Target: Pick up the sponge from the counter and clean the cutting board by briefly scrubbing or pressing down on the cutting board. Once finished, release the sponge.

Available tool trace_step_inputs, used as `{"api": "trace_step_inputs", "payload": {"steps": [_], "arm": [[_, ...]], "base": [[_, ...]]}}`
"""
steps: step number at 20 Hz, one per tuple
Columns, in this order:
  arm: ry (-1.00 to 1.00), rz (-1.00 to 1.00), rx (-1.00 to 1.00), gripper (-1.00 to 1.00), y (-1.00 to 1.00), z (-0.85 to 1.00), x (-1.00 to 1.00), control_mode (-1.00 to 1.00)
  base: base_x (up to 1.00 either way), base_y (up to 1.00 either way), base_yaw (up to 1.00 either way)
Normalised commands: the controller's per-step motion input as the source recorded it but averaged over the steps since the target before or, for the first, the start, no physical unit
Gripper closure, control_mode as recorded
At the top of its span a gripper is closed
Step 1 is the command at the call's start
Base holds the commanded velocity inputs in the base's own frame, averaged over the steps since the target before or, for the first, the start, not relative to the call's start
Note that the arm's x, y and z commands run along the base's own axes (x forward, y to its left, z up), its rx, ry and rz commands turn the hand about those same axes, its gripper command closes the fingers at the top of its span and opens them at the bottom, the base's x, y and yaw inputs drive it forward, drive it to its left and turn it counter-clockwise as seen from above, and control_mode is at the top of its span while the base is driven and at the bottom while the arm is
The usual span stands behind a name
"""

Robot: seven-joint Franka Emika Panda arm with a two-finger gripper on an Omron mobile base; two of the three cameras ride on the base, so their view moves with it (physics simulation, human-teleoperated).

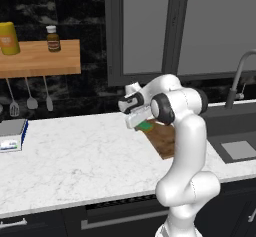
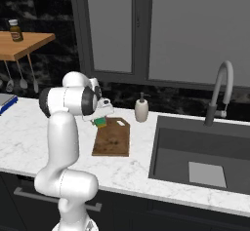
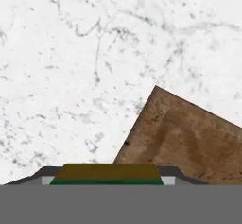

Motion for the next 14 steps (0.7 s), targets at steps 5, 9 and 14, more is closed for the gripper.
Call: {"api": "trace_step_inputs", "payload": {"steps": [5, 9, 14], "arm": [[0.08, 0.08, -0.02, 1.0, -0.22, -0.01, 0.11, -1.0], [0.05, 0.0, 0.08, 1.0, -0.48, 0.41, 0.08, -1.0], [0.0, -0.01, 0.16, 1.0, -0.66, -0.15, 0.08, -1.0]], "base": [[0.0, 0.0, 0.0], [0.0, 0.0, 0.0], [0.0, 0.0, 0.0]]}}
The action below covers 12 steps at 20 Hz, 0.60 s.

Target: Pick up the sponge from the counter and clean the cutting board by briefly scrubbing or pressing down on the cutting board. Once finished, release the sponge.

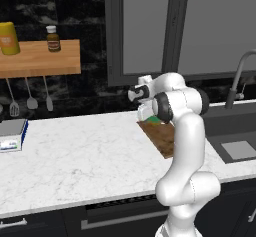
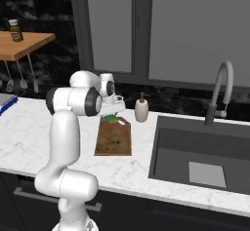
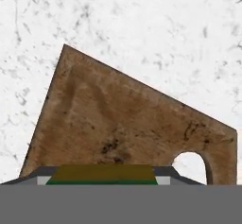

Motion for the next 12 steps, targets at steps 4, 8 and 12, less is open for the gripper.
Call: {"api": "trace_step_inputs", "payload": {"steps": [4, 8, 12], "arm": [[0.0, -0.05, 0.16, 1.0, -0.32, -0.86, 0.0, -1.0], [-0.03, -0.02, 0.08, 1.0, -0.17, -0.45, 0.0, -1.0], [0.0, 0.0, 0.1, 1.0, -0.62, 0.04, 0.01, -1.0]], "base": [[0.0, 0.0, 0.0], [0.0, 0.0, 0.0], [0.0, 0.0, 0.0]]}}
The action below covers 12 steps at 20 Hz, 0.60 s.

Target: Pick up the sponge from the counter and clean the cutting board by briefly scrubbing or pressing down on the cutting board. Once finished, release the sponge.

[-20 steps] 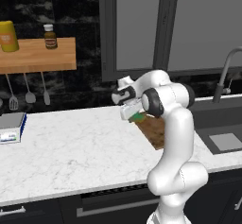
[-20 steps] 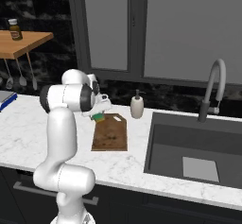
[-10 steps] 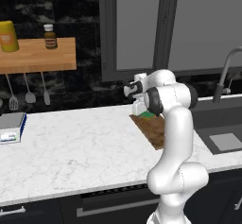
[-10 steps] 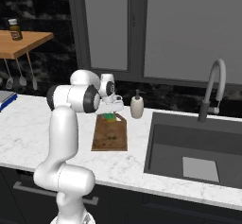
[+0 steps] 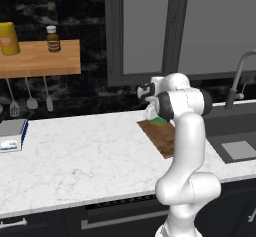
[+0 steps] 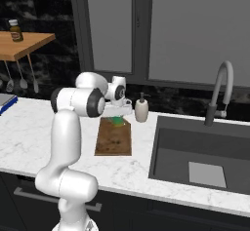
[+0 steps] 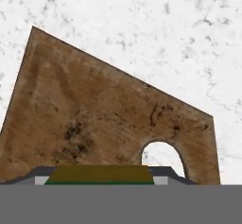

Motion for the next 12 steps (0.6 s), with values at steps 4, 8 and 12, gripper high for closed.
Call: {"api": "trace_step_inputs", "payload": {"steps": [4, 8, 12], "arm": [[0.0, 0.0, 0.0, 1.0, -0.53, -0.07, 0.0, -1.0], [0.0, 0.0, -0.05, 1.0, -0.25, -0.63, -0.01, -1.0], [-0.02, 0.0, -0.05, 1.0, -0.14, -0.66, -0.72, -1.0]], "base": [[0.0, 0.0, 0.0], [0.0, 0.0, 0.0], [0.0, 0.0, 0.0]]}}
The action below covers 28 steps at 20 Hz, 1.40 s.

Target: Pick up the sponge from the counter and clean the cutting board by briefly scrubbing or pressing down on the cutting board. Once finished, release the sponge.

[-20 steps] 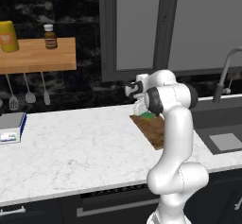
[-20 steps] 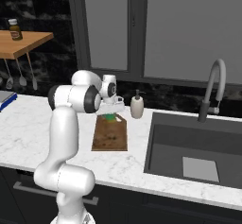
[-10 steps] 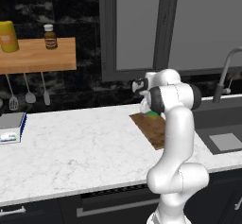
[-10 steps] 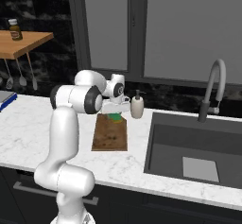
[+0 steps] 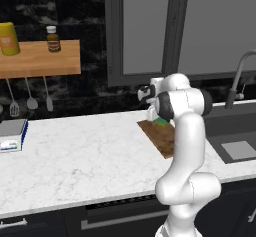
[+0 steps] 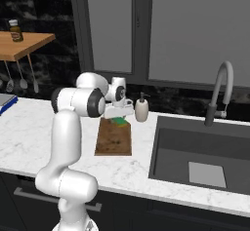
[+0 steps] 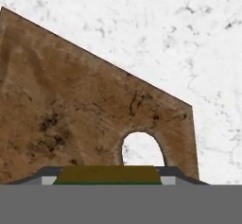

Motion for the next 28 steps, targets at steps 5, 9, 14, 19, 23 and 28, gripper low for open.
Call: {"api": "trace_step_inputs", "payload": {"steps": [5, 9, 14, 19, 23, 28], "arm": [[0.0, 0.0, -0.02, 1.0, -0.02, -0.62, -0.82, -1.0], [0.0, 0.01, 0.0, 1.0, -0.07, -0.43, -0.89, -1.0], [0.0, 0.02, 0.0, 1.0, -0.01, -0.29, -0.96, -1.0], [-0.02, 0.04, -0.01, 1.0, 0.16, -0.27, -0.96, -1.0], [-0.03, 0.0, -0.04, 1.0, 0.69, -0.56, -0.31, -1.0], [0.0, 0.03, -0.03, 1.0, 0.9, -0.8, -0.02, -1.0]], "base": [[0.0, 0.0, 0.0], [0.0, 0.0, 0.0], [0.0, 0.0, 0.0], [0.0, 0.0, 0.0], [0.0, 0.0, 0.0], [0.0, 0.0, 0.0]]}}
